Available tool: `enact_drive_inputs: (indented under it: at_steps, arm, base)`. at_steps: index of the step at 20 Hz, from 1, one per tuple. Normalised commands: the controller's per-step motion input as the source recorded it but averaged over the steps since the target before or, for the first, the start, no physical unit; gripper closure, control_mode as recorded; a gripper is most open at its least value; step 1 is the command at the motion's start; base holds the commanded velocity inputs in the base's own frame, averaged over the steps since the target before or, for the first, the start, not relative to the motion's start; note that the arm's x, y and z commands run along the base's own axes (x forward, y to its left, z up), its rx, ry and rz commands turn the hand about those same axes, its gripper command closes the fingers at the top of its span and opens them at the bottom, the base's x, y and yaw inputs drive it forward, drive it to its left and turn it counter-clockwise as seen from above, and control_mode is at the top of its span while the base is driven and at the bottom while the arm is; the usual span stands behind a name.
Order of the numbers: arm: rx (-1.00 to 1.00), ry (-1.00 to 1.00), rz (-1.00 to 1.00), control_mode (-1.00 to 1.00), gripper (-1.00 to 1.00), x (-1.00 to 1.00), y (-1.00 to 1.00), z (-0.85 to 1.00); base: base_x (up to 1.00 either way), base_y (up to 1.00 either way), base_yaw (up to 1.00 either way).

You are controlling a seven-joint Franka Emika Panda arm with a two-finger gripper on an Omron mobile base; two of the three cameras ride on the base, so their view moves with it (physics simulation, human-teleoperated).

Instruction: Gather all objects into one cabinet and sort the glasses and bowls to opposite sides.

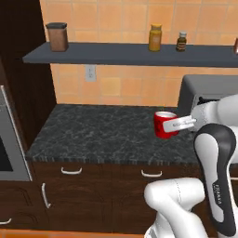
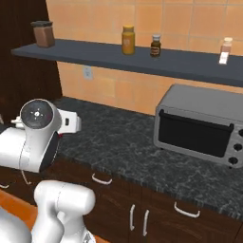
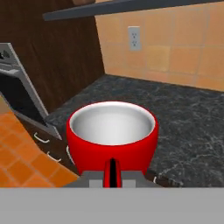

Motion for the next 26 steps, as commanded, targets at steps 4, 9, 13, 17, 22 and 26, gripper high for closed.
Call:
enact_drive_inputs:
  at_steps: [4,9,13,17,22,26]
  arm:
    - [0.00,0.00,0.00,1.00,1.00,0.00,0.00,0.00]
    - [0.00,0.00,0.00,1.00,1.00,0.00,0.00,0.00]
    - [0.00,0.00,0.00,1.00,1.00,0.00,0.00,0.00]
    - [0.00,0.00,0.00,1.00,1.00,0.00,0.00,0.00]
    - [0.00,0.00,0.00,1.00,1.00,0.00,0.00,0.00]
    - [0.00,0.00,0.00,1.00,1.00,0.00,0.00,0.00]
  base:
    - [-0.76,0.01,0.81]
    - [-0.61,0.00,0.97]
    - [-0.12,0.00,1.00]
    - [-0.04,0.00,1.00]
    - [-0.03,0.04,1.00]
    - [-0.04,0.13,1.00]
